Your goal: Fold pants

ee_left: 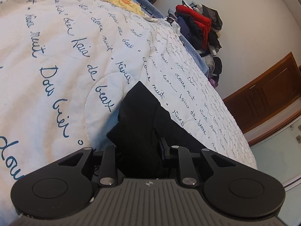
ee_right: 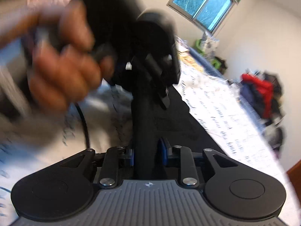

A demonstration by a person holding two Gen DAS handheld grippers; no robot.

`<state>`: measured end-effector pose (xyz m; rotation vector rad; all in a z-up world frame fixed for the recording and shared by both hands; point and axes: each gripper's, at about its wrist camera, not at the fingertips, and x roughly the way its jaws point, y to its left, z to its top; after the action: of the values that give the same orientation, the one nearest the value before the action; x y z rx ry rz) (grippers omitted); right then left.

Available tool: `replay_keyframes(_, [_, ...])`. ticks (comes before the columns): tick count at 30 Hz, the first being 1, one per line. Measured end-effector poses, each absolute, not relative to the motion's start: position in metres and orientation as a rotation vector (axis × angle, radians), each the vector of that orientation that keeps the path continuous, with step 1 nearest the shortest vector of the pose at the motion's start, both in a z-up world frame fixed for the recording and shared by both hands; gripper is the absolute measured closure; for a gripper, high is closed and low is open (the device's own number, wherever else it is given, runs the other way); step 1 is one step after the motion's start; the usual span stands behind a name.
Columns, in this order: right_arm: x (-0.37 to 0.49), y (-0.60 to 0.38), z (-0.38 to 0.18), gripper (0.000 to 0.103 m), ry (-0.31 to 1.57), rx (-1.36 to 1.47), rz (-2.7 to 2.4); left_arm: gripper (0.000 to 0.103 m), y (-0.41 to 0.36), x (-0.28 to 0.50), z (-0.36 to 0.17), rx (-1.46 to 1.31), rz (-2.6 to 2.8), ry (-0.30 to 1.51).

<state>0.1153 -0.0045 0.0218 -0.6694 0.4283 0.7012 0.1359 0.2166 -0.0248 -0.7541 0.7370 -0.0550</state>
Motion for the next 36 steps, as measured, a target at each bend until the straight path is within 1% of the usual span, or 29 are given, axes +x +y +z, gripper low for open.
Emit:
replay_keyframes(1, [0.119,-0.010,0.031,0.078,0.451,-0.605,0.735,0.075,0.215,0.136,-0.024,-0.745,-0.051,0.734])
replay_keyframes(4, [0.119,-0.023,0.051,0.071,0.473,-0.436,0.784,0.075,0.212,0.137,-0.024,-0.726,-0.042,0.729])
replay_keyframes(7, [0.127,-0.037,0.058,0.071,0.504,-0.255,0.801,0.075,0.212,0.138,-0.025,-0.720,-0.039,0.734])
replay_keyframes(8, [0.132,-0.040,0.058,0.071,0.507,-0.213,0.784,0.075,0.212,0.138,-0.025,-0.720,-0.040,0.736])
replay_keyframes(10, [0.138,-0.032,0.055,0.071,0.504,-0.238,0.700,0.074,0.212,0.140,-0.027,-0.723,-0.044,0.745])
replay_keyframes(12, [0.147,-0.022,0.046,0.071,0.511,-0.298,0.640,0.067,0.213,0.143,-0.029,-0.729,-0.041,0.759])
replay_keyframes(14, [0.155,-0.018,0.045,0.071,0.522,-0.273,0.628,0.062,0.215,0.142,-0.032,-0.750,-0.047,0.760])
replay_keyframes(15, [0.159,-0.021,0.048,0.071,0.529,-0.221,0.633,0.059,0.216,0.142,-0.033,-0.763,-0.051,0.758])
replay_keyframes(17, [0.167,-0.039,0.056,0.070,0.536,-0.028,0.683,0.059,0.219,0.142,-0.033,-0.786,-0.056,0.752])
replay_keyframes(18, [0.171,-0.050,0.059,0.065,0.551,0.073,0.731,0.059,0.222,0.142,-0.033,-0.795,-0.054,0.750])
replay_keyframes(20, [0.180,-0.069,0.063,0.052,0.589,0.182,0.823,0.059,0.223,0.143,-0.034,-0.798,-0.061,0.754])
replay_keyframes(22, [0.180,-0.075,0.065,0.052,0.578,0.155,0.762,0.062,0.221,0.143,-0.033,-0.778,-0.055,0.751])
replay_keyframes(25, [0.184,-0.053,0.056,0.052,0.586,-0.068,0.630,0.068,0.215,0.140,-0.030,-0.726,-0.035,0.739])
replay_keyframes(26, [0.187,-0.048,0.051,0.052,0.602,-0.085,0.637,0.070,0.212,0.138,-0.028,-0.707,-0.030,0.734])
replay_keyframes(27, [0.189,-0.043,0.046,0.056,0.623,-0.088,0.650,0.071,0.210,0.138,-0.027,-0.691,-0.026,0.730])
replay_keyframes(28, [0.191,-0.038,0.041,0.057,0.637,-0.097,0.655,0.071,0.209,0.137,-0.025,-0.678,-0.025,0.725])
replay_keyframes(32, [0.186,-0.019,0.022,0.057,0.648,-0.218,0.649,0.075,0.201,0.135,-0.021,-0.619,-0.014,0.719])
replay_keyframes(36, [0.175,-0.028,0.029,0.057,0.616,-0.205,0.646,0.076,0.192,0.129,-0.012,-0.557,-0.008,0.689])
